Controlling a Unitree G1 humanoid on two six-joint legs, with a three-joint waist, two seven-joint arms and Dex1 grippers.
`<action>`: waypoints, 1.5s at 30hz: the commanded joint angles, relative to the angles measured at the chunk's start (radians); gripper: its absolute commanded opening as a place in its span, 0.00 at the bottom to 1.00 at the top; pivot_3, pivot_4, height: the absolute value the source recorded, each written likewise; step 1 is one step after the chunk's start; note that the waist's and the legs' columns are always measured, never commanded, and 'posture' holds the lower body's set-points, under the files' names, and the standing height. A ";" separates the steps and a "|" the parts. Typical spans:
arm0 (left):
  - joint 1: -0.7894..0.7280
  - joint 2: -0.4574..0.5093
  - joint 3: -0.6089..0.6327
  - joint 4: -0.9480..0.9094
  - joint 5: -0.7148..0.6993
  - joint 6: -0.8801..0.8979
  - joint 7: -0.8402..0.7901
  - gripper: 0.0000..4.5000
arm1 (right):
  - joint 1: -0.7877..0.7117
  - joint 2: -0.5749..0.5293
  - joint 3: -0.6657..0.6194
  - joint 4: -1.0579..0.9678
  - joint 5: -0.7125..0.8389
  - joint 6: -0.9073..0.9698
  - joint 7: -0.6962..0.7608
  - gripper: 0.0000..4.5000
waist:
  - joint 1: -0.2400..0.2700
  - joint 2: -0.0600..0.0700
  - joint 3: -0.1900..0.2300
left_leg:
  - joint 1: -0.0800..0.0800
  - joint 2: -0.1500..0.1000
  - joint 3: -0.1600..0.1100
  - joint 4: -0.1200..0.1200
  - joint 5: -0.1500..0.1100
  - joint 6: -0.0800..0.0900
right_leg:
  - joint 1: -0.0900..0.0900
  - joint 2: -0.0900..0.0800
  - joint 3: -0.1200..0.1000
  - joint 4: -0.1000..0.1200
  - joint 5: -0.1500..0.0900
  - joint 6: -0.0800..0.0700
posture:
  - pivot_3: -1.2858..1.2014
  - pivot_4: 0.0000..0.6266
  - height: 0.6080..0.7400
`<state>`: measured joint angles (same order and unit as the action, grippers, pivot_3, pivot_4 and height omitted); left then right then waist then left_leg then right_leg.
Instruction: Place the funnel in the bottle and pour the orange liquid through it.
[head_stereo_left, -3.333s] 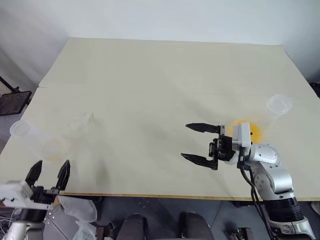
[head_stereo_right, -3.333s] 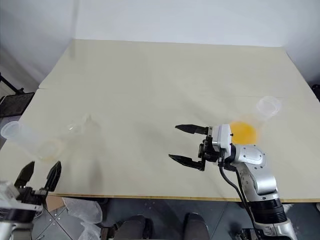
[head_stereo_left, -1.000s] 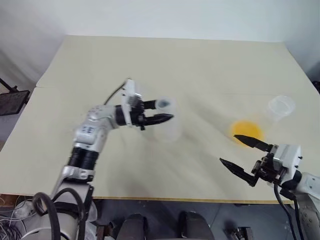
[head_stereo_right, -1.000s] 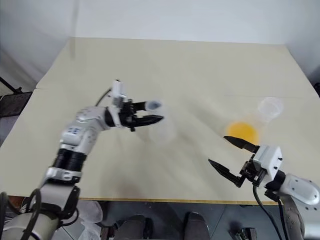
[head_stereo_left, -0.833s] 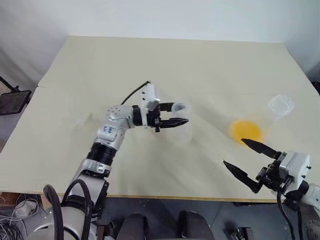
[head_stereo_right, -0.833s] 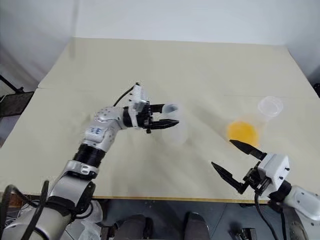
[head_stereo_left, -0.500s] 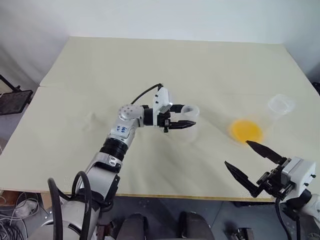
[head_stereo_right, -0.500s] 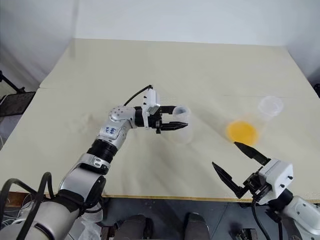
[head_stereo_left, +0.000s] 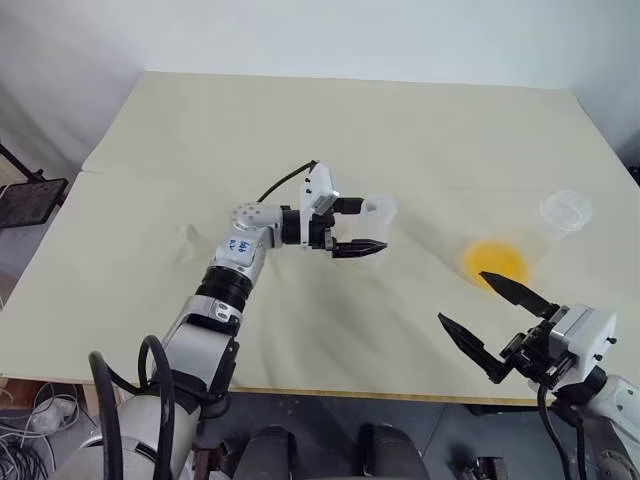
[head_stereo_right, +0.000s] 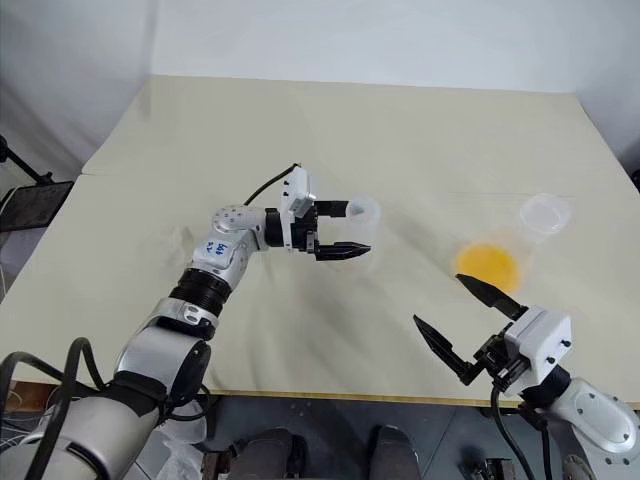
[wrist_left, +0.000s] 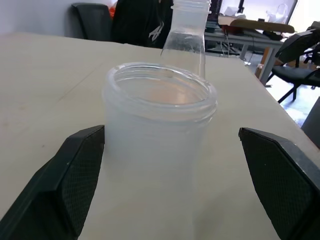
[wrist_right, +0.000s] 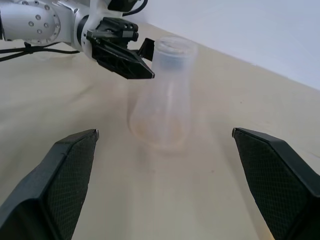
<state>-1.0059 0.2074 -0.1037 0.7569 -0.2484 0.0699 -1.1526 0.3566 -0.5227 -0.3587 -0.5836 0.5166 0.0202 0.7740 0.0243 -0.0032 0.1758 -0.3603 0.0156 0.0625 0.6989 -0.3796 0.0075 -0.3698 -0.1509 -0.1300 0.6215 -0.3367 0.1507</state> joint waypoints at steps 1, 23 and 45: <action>0.011 0.022 0.025 -0.032 -0.003 0.017 0.002 0.99 | -0.017 -0.010 0.000 0.000 0.005 -0.015 0.007 1.00 | -0.001 0.000 0.000 | 0.000 0.000 0.000 0.000 0.000 0.000 | 0.000 0.000 0.000 0.000 0.000 0.000 | 0.52 0.24 1.00; 0.487 0.343 0.369 -0.560 -0.179 0.005 0.036 0.99 | -0.212 -0.035 0.129 0.081 0.044 0.033 0.087 1.00 | -0.027 0.000 0.000 | 0.003 0.002 -0.007 0.000 0.000 0.000 | -0.002 0.000 0.004 0.005 0.000 0.000 | 0.52 0.24 1.00; 1.294 0.128 0.717 -1.046 -0.195 -0.017 0.581 0.99 | -0.518 -0.030 0.278 0.292 0.056 0.068 0.257 1.00 | -0.009 0.000 0.000 | 0.006 0.001 -0.015 0.000 -0.001 0.000 | 0.009 -0.001 0.002 -0.002 0.000 0.000 | 0.52 0.24 1.00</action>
<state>0.2853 0.3336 0.6220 -0.2463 -0.4504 0.0622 -0.5980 -0.1538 -0.5442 -0.0745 -0.2816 0.5623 0.0958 1.0212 0.0154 -0.0034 0.1758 -0.3543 0.0162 0.0478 0.6987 -0.3804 0.0074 -0.3609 -0.1521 -0.1278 0.6197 -0.3367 0.1505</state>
